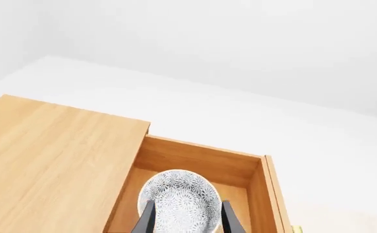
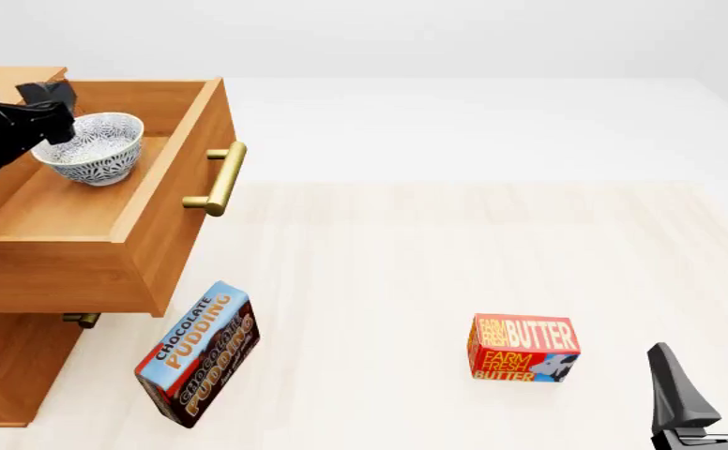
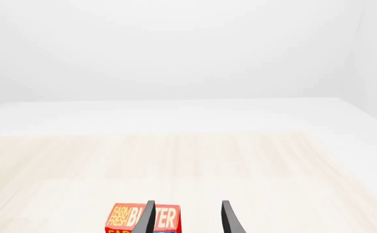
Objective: Put the bowl in the top drawer of the cabinet.
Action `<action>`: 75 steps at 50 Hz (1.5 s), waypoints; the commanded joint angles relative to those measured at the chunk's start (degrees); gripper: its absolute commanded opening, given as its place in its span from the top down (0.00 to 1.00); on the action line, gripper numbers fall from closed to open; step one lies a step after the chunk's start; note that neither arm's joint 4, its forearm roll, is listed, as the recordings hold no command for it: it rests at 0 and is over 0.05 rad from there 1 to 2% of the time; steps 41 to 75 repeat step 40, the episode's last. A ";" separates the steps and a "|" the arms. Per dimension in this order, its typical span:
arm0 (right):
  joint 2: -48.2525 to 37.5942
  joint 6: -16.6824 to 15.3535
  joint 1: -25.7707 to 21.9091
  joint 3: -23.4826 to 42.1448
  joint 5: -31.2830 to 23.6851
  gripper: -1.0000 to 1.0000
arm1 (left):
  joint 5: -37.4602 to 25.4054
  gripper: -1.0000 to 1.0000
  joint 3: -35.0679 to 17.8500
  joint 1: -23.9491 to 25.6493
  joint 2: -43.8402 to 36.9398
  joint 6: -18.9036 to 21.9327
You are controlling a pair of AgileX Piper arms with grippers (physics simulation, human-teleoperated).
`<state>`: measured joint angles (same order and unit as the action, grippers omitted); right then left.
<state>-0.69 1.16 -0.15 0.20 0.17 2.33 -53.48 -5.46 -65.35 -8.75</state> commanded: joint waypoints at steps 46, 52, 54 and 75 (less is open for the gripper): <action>0.01 0.00 0.01 0.00 0.00 0.00 | -5.33 0.00 5.38 5.91 12.93 0.27; 0.01 0.00 0.01 0.00 0.00 0.00 | -5.33 0.00 5.38 5.91 12.93 0.27; 0.01 0.00 0.01 0.00 0.00 0.00 | -5.33 0.00 5.38 5.91 12.93 0.27; 0.01 0.00 0.01 0.00 0.00 0.00 | -5.33 0.00 5.38 5.91 12.93 0.27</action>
